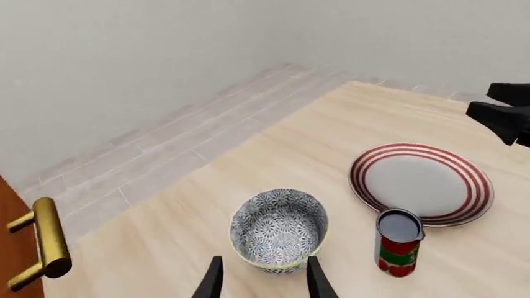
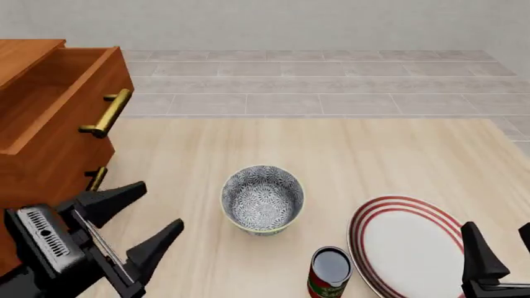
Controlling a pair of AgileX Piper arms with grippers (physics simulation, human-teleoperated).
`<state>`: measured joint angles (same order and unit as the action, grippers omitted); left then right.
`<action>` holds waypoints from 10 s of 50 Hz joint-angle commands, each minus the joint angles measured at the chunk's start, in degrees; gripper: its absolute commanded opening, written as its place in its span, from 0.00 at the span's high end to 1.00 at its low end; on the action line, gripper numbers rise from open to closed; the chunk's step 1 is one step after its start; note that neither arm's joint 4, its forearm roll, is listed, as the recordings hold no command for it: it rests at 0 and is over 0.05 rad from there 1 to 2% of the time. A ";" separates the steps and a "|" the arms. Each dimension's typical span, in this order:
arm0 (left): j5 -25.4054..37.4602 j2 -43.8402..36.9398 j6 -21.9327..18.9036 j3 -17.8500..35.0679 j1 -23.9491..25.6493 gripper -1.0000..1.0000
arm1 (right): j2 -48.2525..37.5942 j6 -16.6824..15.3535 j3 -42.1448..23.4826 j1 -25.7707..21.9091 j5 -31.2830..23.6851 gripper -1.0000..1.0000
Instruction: Put the ketchup in the top drawer of the cabinet.
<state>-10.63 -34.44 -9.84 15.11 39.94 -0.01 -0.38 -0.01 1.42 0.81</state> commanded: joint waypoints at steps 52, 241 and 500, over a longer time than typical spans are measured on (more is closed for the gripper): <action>-24.39 -56.60 -2.90 13.16 24.23 0.00 | 0.01 -2.53 0.01 -2.39 0.82 0.00; 19.20 3.52 -0.34 7.54 -4.19 1.00 | 0.01 -0.59 0.01 -4.14 0.34 0.00; 64.38 -27.36 -8.83 66.89 -47.42 0.00 | 0.01 -0.59 0.01 -4.14 0.34 0.00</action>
<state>51.25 -63.81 -18.54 79.68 -8.40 -0.01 -0.97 0.00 -2.72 1.15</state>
